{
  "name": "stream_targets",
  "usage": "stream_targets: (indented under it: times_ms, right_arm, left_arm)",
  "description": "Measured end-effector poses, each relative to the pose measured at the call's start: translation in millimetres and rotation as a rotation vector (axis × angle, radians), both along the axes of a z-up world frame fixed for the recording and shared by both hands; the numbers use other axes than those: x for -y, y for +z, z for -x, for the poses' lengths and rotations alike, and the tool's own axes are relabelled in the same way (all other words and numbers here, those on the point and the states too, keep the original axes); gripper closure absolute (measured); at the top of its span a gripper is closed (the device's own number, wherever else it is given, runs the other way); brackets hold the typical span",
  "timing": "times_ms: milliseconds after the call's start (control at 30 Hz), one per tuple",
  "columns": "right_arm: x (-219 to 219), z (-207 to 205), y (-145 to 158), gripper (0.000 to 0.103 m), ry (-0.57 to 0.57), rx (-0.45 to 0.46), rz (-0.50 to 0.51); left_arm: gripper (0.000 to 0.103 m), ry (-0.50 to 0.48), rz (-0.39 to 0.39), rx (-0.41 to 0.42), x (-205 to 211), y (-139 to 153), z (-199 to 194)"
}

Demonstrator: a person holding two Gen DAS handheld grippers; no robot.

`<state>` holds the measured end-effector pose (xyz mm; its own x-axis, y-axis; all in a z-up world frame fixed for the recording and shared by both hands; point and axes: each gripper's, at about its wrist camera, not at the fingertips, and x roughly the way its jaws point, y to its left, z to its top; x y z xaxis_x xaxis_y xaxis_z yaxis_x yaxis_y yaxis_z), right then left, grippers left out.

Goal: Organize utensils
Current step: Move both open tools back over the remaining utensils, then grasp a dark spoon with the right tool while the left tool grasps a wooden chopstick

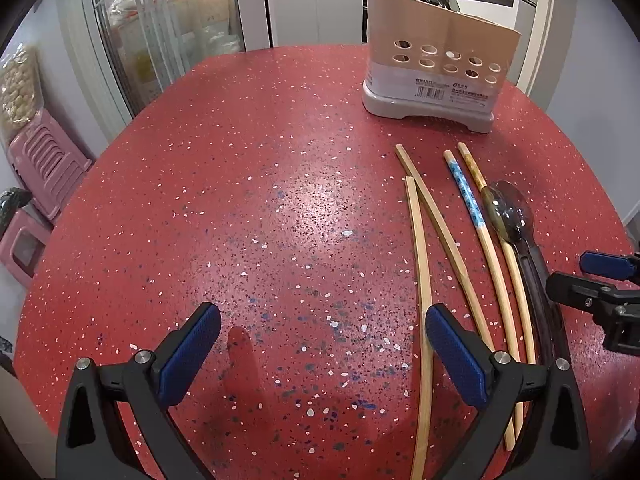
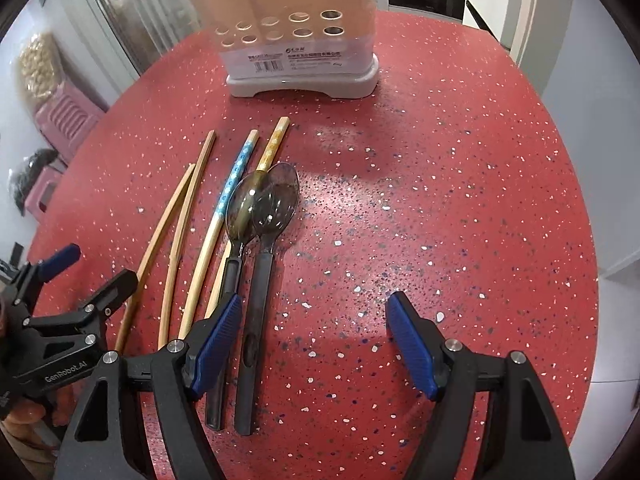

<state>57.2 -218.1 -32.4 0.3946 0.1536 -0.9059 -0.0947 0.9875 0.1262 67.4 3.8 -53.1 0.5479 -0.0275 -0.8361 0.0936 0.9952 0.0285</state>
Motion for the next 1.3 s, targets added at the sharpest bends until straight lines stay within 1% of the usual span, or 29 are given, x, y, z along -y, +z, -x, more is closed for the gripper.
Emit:
stream_targets:
  times_ms: [333, 500, 600, 667, 800, 1067, 1100, 1167, 1200, 1233, 1267, 1300]
  right_arm:
    - [-14.9, -0.3, -3.2, 0.026, 0.026, 0.006, 0.090]
    - [-19.7, -5.2, -3.4, 0.030, 0.044, 0.007, 0.130]
    - [-20.5, -11.1, -2.9, 0.033, 0.052, 0.003, 0.132]
    - [-21.2, -15.3, -2.4, 0.037, 0.059, -0.001, 0.134]
    - [-24.5, -25.5, -1.8, 0.045, 0.075, -0.015, 0.133]
    - [-30.0, -39.9, 0.4, 0.052, 0.108, -0.043, 0.134]
    - [-30.6, -41.3, 0.6, 0.054, 0.112, -0.046, 0.137]
    - [-31.3, -42.5, 1.7, 0.065, 0.120, -0.050, 0.136]
    - [-31.0, -43.5, 2.3, 0.067, 0.122, -0.053, 0.134]
    - [-30.3, -44.6, 2.7, 0.072, 0.125, -0.055, 0.134]
    - [-29.5, -45.4, 3.1, 0.079, 0.127, -0.055, 0.136]
    - [-28.8, -45.4, 3.5, 0.086, 0.132, -0.055, 0.129]
  left_arm:
    - [0.000, 0.001, 0.008, -0.011, -2.3, 4.9, -4.9]
    - [0.000, -0.028, 0.013, -0.022, 0.8, 5.5, -7.6]
    - [0.000, -0.056, -0.008, -0.055, 7.7, 0.7, -10.4]
    - [0.000, -0.062, -0.009, -0.046, 8.4, 1.3, -11.2]
    - [0.000, -0.060, 0.033, -0.082, 4.4, -0.3, -18.0]
    - [0.000, -0.082, 0.029, -0.137, 13.1, 1.2, -32.6]
    - [0.000, -0.087, 0.028, -0.144, 15.0, 0.8, -33.3]
    - [0.000, -0.110, 0.028, -0.150, 19.8, 2.3, -34.4]
    - [0.000, -0.126, 0.029, -0.145, 23.1, 4.6, -34.3]
    - [0.001, -0.139, 0.025, -0.144, 27.9, 6.6, -35.1]
    - [0.005, -0.156, 0.023, -0.143, 31.9, 9.2, -35.2]
    - [0.014, -0.171, 0.025, -0.144, 35.2, 11.3, -35.7]
